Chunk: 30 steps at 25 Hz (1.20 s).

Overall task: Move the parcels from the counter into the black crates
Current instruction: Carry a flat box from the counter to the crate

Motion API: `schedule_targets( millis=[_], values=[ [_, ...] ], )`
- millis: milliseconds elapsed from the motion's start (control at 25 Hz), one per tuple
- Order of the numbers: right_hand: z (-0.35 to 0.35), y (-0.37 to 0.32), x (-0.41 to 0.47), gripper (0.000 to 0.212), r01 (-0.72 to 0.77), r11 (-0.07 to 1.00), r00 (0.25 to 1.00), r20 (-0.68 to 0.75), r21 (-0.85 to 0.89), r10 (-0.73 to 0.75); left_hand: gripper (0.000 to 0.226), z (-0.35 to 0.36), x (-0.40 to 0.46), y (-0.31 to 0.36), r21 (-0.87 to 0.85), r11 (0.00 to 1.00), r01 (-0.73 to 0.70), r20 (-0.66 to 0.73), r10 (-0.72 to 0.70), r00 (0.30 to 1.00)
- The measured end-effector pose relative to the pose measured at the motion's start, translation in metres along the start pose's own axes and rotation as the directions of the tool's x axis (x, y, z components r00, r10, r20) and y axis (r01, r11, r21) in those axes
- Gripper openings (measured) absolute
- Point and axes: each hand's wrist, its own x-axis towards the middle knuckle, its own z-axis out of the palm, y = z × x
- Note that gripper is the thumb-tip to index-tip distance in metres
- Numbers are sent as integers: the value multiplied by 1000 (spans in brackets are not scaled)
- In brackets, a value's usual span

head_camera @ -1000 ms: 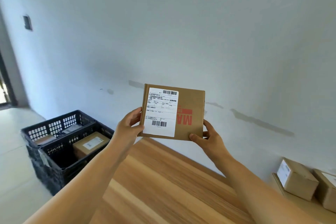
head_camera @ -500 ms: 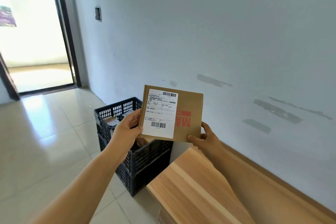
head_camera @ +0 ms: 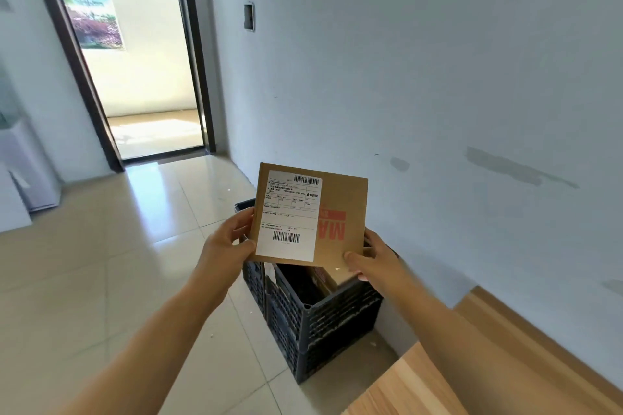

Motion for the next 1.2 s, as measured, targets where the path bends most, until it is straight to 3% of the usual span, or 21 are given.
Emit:
schedule_targets(
  millis=[160,560,920,1200],
  values=[
    [25,-22,82,56,6,999,997,71,42,-9,59,-20,76,-3,69,998,9,-84,-3,996],
    [131,-40,250,56,-91,995,975,207,32,83,64,-104,227,-59,47,993,109,-190,-98,977],
    [241,-84,396,65,-167,984,983,88,70,161,56,-206,429,-79,42,987,155,-46,-153,987],
    [248,-59,471,57,-322,937,943,-42,137,330,54,-180,548,-114,100,959,264,162,-277,947]
  ],
)
